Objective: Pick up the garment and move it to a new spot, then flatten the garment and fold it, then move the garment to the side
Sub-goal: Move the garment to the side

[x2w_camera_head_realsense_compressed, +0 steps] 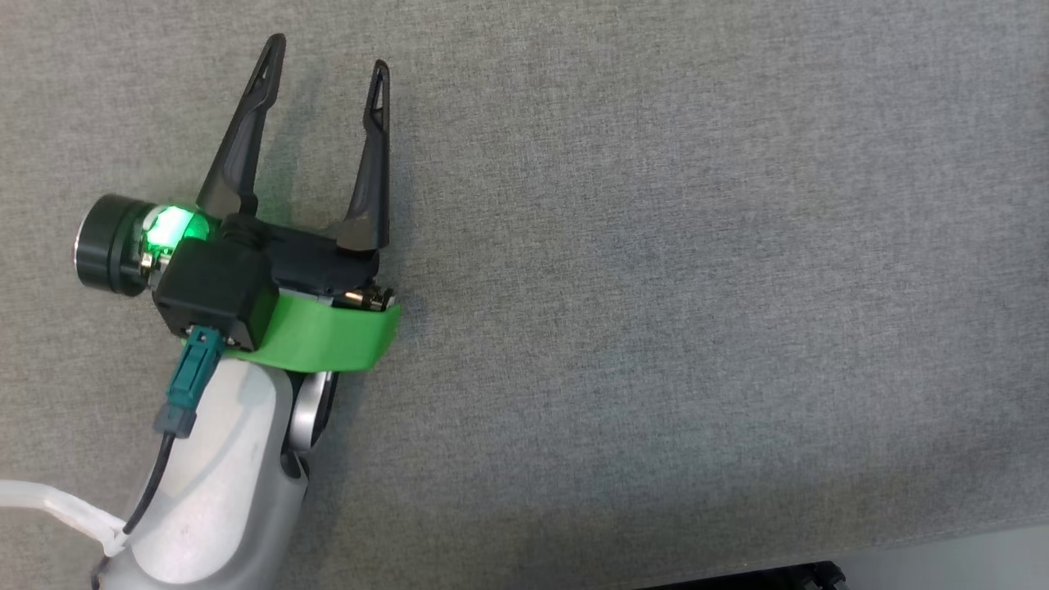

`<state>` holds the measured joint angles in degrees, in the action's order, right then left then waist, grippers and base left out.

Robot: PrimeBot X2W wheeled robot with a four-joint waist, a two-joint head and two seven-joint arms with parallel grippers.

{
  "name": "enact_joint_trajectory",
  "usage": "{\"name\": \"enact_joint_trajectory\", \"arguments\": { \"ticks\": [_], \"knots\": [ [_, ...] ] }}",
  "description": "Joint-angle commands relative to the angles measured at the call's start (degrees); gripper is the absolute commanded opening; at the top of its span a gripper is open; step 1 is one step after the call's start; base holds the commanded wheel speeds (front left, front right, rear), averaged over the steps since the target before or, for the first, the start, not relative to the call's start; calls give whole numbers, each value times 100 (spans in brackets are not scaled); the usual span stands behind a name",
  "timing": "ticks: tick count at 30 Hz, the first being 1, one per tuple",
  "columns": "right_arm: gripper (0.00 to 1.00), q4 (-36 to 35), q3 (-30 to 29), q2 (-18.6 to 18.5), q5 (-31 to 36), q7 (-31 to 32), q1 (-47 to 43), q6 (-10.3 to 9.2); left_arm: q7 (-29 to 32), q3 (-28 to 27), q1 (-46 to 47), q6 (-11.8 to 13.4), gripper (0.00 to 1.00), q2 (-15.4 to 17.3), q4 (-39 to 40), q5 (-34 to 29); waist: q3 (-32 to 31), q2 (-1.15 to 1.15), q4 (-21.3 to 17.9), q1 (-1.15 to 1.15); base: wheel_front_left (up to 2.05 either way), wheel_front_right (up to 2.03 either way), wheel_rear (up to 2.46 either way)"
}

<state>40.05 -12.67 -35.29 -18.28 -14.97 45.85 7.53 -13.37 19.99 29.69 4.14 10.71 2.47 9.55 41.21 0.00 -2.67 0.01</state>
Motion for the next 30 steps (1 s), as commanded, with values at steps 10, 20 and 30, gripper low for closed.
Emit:
{"name": "enact_joint_trajectory", "arguments": {
  "ticks": [10,20,30],
  "knots": [
    [100,-2179,-189,1410,325,-19,-1918,-9,-127,-233,-887,264,100,-51,-388,312,-1462,0,-73,-1,0,0,0],
    [100,-3578,571,2367,425,37,-3656,-8,-169,-448,-1865,480,100,-35,-708,576,-2682,0,137,-1,0,0,0],
    [100,-4458,852,2790,556,609,-4736,-8,-182,-557,-2598,556,100,68,-846,698,-3487,0,365,-1,0,0,0]
  ]
}}
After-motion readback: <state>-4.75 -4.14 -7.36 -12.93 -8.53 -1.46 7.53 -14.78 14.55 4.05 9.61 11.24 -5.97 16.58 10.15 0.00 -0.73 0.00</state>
